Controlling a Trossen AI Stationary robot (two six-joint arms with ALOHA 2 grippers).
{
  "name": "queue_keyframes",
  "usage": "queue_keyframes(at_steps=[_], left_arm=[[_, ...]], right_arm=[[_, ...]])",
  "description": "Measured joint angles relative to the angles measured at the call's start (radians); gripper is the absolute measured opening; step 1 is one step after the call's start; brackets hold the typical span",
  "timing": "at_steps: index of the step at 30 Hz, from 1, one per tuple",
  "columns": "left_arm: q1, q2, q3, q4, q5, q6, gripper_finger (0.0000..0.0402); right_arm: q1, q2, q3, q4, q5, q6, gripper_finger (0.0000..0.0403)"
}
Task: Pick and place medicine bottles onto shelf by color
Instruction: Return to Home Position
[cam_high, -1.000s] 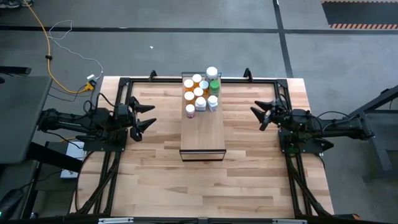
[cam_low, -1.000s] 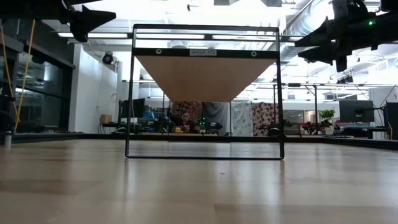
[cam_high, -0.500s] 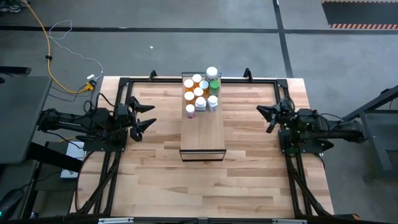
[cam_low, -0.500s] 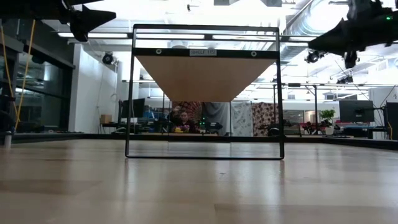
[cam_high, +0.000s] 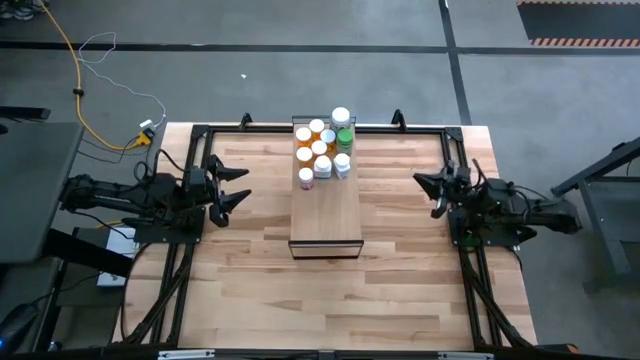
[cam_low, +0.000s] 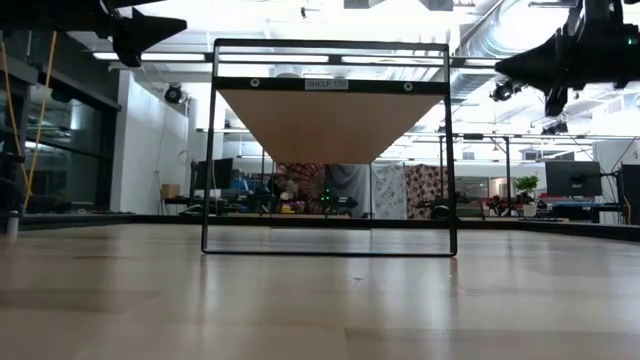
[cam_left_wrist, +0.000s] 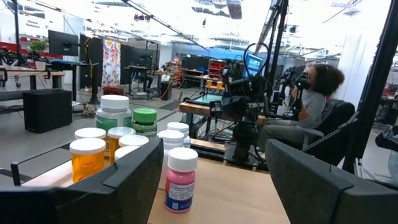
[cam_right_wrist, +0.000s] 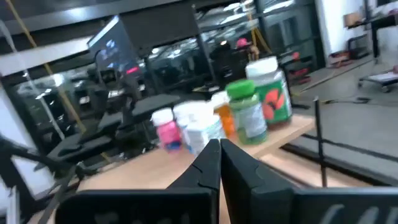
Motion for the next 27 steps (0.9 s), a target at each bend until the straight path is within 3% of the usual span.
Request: queue_keyframes(at_steps=[15,21,27], left_arm=[[0.000,0.000,0.000,-0.002,-0.003,0.001,0.0271],[0.000,0.000,-0.001,-0.003,-0.003,0.001,0.0271],[0.000,0.000,-0.001,-0.003,-0.003,0.001,0.0271]], right_arm=[[-0.002,0.003,-0.117,0.117,-0.015,-0.027,0.0000],[0.000,0.002,-0.117,0.050,-0.195,-0.035,0.0000],[0.002,0.002,-0.118,0.021,-0.219,-0.050,0.0000]])
